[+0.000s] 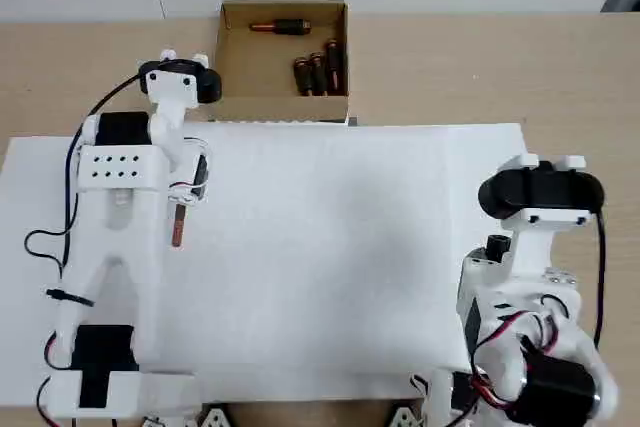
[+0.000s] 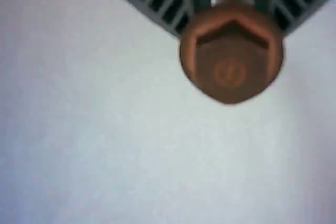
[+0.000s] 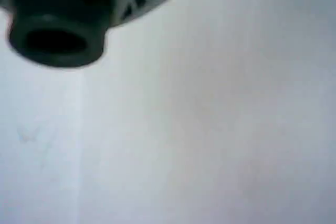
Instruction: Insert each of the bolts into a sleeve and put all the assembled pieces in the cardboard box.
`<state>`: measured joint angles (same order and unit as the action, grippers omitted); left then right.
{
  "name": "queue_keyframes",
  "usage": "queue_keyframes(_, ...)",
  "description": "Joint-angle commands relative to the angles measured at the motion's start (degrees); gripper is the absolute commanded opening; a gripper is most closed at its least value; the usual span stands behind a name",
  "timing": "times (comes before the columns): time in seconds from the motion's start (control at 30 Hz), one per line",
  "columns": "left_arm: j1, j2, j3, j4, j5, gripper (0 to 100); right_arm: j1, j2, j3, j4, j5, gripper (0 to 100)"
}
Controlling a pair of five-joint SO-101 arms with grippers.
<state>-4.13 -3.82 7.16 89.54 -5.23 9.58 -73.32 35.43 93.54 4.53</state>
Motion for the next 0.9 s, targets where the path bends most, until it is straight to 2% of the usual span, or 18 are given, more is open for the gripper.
queue_keyframes(0.0, 1.58, -3.78, -2.59, 0.70, 0.44, 1, 0.57, 0.31, -2.55, -0.75, 0.70, 0.3)
queue_keyframes(0.17, 3.43, -5.45, -2.68, 0.88, 0.53, 1, 0.57, 0.31, -3.78, 1.63, 0.79, 0.4)
queue_keyframes(0.47, 7.74, -23.56, -2.51, 1.93, 0.26, 1, 0.57, 0.04, -12.13, 4.62, 0.88, 0.3)
queue_keyframes(0.6, 9.58, -32.79, -2.33, 1.93, 0.18, 1, 0.57, -5.93, -15.03, 4.26, 1.32, 0.4)
queue_keyframes(0.67, 9.76, -37.45, -2.33, 1.67, 0.18, 1, 0.57, -9.98, -14.77, 3.38, 3.87, 0.3)
queue_keyframes(0.87, 9.49, -47.91, 2.77, 1.49, 0.18, 1, 0.57, -22.46, -7.47, -2.77, 6.33, 0.2)
